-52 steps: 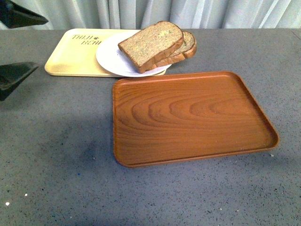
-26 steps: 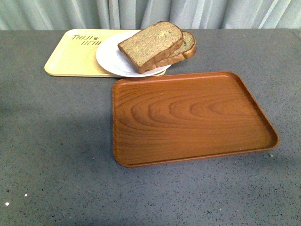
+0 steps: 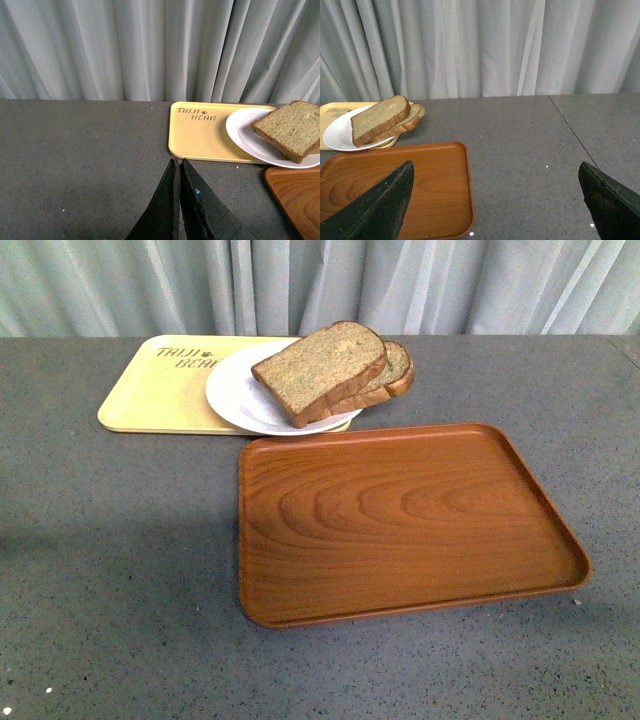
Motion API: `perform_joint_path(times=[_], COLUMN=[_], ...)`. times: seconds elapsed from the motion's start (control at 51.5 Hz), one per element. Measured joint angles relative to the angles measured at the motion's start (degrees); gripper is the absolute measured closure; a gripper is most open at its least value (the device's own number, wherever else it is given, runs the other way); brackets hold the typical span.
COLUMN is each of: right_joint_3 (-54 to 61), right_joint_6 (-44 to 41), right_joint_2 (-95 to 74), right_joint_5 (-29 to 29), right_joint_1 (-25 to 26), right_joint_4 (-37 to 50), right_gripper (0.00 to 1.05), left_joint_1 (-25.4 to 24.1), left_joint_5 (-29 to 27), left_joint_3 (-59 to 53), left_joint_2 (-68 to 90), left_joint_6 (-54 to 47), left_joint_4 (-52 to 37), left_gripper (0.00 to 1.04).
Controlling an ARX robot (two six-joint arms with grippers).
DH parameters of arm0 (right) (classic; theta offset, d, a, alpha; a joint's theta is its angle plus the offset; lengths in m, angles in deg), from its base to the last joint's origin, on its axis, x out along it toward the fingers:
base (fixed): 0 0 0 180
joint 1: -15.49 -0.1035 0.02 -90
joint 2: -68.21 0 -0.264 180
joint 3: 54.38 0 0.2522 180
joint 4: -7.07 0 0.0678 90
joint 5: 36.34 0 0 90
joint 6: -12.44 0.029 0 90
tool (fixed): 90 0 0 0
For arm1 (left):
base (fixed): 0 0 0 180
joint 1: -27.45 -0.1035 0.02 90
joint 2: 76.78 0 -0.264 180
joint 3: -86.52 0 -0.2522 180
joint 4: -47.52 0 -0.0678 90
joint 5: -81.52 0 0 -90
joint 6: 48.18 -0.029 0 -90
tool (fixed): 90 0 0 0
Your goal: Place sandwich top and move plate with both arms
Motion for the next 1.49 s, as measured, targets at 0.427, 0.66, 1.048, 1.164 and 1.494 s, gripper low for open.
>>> perform_joint_path(times=[0.427,0.66,1.048,1.164,1.494], right_joint_3=[0.00,0.00,0.00,0.00,0.00], right_joint_6=[0.00,0.00,0.02,0.00,0.02], right_joint_2=[0.00,0.00,0.00,0.00,0.00], right_joint_5=[0.00,0.00,0.00,0.00,0.02], right_joint_1=[0.00,0.00,0.00,0.00,0.00], right_joint_4=[0.00,0.00,0.00,0.00,0.00], right_gripper=[0.09,0.09,0.09,0.09,0.09], left_joint_1=[0.00,0.00,0.00,0.00,0.00], left_joint_5=[0.00,0.00,0.00,0.00,0.00], left_joint_3=[-1.46,-1.49,-1.49,-1.49,-1.46], left_joint_2=[-20.00,-26.49,-36.09,-38.34,-48.74], left_joint_6=[-0.02,-0.02,-0.02,-0.02,-0.07], left_joint_4=[17.35,23.45,32.83,35.01,47.19], left_gripper=[1.03,1.03,1.03,1.03,1.03])
